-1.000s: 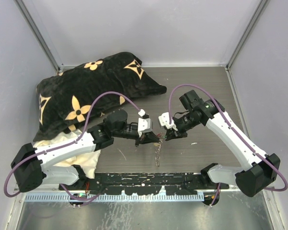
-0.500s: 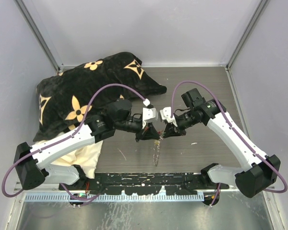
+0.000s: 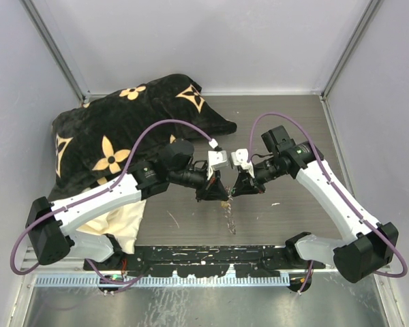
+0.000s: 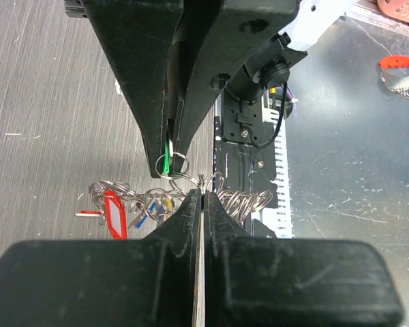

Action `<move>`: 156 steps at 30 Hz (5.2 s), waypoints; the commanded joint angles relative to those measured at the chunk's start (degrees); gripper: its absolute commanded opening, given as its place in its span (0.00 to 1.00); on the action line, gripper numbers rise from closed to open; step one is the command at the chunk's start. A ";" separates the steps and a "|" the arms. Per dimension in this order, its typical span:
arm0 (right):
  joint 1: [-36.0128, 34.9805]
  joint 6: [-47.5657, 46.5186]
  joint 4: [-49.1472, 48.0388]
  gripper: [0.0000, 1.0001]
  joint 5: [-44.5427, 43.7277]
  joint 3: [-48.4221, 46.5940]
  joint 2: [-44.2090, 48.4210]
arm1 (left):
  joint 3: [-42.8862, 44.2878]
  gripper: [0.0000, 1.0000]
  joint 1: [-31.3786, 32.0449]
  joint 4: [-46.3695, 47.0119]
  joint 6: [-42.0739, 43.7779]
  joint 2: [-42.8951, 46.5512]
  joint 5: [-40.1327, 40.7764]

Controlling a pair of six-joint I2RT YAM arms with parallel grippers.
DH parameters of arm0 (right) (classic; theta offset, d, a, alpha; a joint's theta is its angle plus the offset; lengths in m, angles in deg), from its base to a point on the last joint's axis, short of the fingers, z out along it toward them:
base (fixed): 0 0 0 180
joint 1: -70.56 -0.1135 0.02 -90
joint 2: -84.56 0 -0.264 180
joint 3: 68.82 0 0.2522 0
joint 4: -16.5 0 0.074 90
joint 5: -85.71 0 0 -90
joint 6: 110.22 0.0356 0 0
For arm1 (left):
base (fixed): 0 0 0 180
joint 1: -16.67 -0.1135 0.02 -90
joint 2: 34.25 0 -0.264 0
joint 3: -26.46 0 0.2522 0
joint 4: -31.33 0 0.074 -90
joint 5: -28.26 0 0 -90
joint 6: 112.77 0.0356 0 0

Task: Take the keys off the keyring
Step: Remove the key from the keyring.

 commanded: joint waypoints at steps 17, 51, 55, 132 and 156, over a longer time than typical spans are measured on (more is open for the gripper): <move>1.60 2.61 -4.06 0.01 2.08 1.36 2.63 | 2.55 0.00 -4.28 7.79 -25.22 -0.24 -6.38; 2.43 -0.51 -2.58 0.01 5.53 2.86 2.07 | -2.03 0.00 -4.28 2.70 -25.33 4.59 2.71; 2.47 -1.79 -1.55 0.01 6.25 2.61 1.84 | -3.39 0.00 -4.23 6.43 -25.35 4.39 0.51; 2.46 3.30 -5.93 0.01 3.55 3.87 2.69 | 3.90 0.40 9.55 -5.16 -25.95 1.75 38.33; 2.44 3.35 -5.98 0.01 3.34 3.90 2.88 | 3.46 0.05 9.51 -6.82 -23.44 0.82 41.41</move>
